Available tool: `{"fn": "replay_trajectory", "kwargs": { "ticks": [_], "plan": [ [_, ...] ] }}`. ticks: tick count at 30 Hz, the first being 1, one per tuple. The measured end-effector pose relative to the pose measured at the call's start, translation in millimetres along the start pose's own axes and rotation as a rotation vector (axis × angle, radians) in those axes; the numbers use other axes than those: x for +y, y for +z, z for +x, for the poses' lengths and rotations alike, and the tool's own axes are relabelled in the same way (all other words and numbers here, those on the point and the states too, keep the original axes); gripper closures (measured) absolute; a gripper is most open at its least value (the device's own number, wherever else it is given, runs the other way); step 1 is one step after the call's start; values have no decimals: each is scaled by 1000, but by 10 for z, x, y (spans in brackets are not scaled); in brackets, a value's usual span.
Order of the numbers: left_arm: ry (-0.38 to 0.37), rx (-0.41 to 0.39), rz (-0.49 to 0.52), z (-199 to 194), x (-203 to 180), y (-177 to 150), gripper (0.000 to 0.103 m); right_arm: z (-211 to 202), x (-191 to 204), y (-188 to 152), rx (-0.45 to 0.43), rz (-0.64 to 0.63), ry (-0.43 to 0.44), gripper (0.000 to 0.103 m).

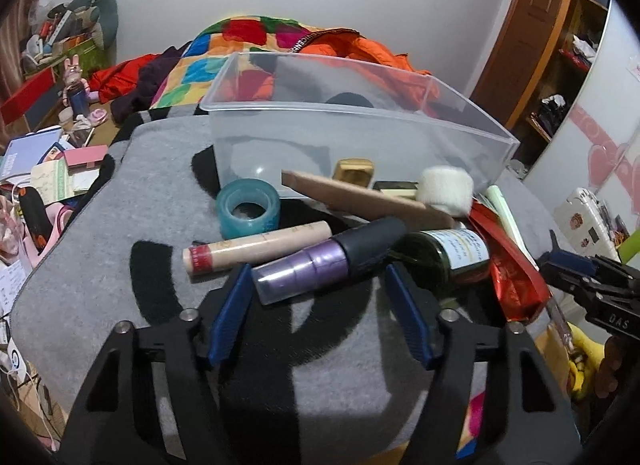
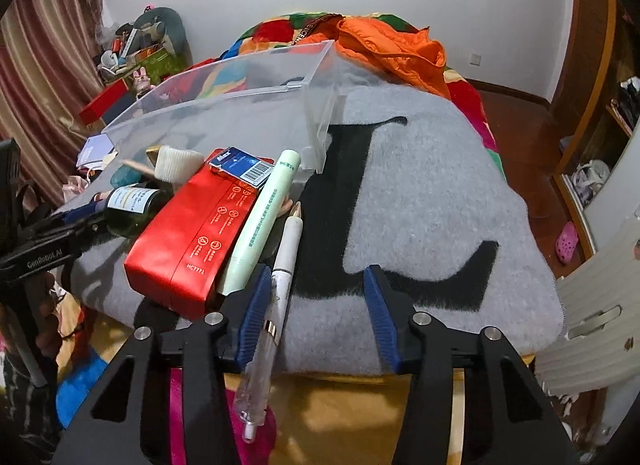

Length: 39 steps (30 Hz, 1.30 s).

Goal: Organize objects
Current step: 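Grasp the purple cosmetic tube with the left tool while the right tool grasps the white pen, then lift the purple tube with the left tool while the right tool carries the pen over the box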

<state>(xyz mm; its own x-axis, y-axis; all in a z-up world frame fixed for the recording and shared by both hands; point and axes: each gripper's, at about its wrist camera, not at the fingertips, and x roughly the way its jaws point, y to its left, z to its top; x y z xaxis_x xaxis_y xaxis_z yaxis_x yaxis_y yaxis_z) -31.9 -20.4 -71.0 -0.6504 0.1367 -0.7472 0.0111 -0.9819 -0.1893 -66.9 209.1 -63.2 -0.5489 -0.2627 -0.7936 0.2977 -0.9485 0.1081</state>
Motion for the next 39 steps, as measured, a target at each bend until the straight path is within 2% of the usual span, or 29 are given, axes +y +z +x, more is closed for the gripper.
{"fn": "replay_trajectory", "kwargs": {
  "ticks": [3, 4, 7, 12, 14, 16, 21, 23, 24, 25, 26, 29, 31, 39],
  "plan": [
    [-28, 18, 13, -52, -45, -43, 61, 11, -1, 25, -1, -3, -12, 71],
    [-47, 28, 19, -76, -68, -72, 64, 19, -7, 35, -2, -2, -22, 74],
    [-74, 43, 64, -165, -160, -166, 65, 48, -53, 65, 2, 18, -39, 79],
    [-27, 33, 117, -237, -167, -128, 64, 38, -72, 62, 13, 31, -13, 79],
    [-24, 31, 116, -229, -104, -63, 61, 37, -57, 55, 15, 27, -2, 79],
    [-31, 24, 134, -184, -66, 40, 52, 38, -39, 46, 20, 21, 2, 79],
    [-76, 42, 187, -18, -153, 85, 50, 84, 1, 3, 36, 9, 7, 79],
    [-80, 51, 199, 27, -185, 48, 56, 98, 6, -16, 31, 5, 0, 80],
    [-87, 62, 201, 60, -201, 10, 64, 100, 12, -17, 26, 2, -6, 82],
    [-80, 55, 201, 61, -207, -16, 64, 105, 13, -12, 25, 0, -6, 89],
    [-68, 40, 198, 39, -210, -41, 65, 110, 6, -1, 25, 3, -5, 90],
    [-62, 29, 177, -44, -202, -111, 73, 107, -26, 23, 9, 12, -20, 92],
    [-52, 37, 169, -99, -190, -164, 84, 111, -48, 40, 0, 21, -25, 92],
    [-37, 64, 166, -298, -161, -313, 83, 166, -72, 75, 16, 28, -30, 92]
  ]
}}
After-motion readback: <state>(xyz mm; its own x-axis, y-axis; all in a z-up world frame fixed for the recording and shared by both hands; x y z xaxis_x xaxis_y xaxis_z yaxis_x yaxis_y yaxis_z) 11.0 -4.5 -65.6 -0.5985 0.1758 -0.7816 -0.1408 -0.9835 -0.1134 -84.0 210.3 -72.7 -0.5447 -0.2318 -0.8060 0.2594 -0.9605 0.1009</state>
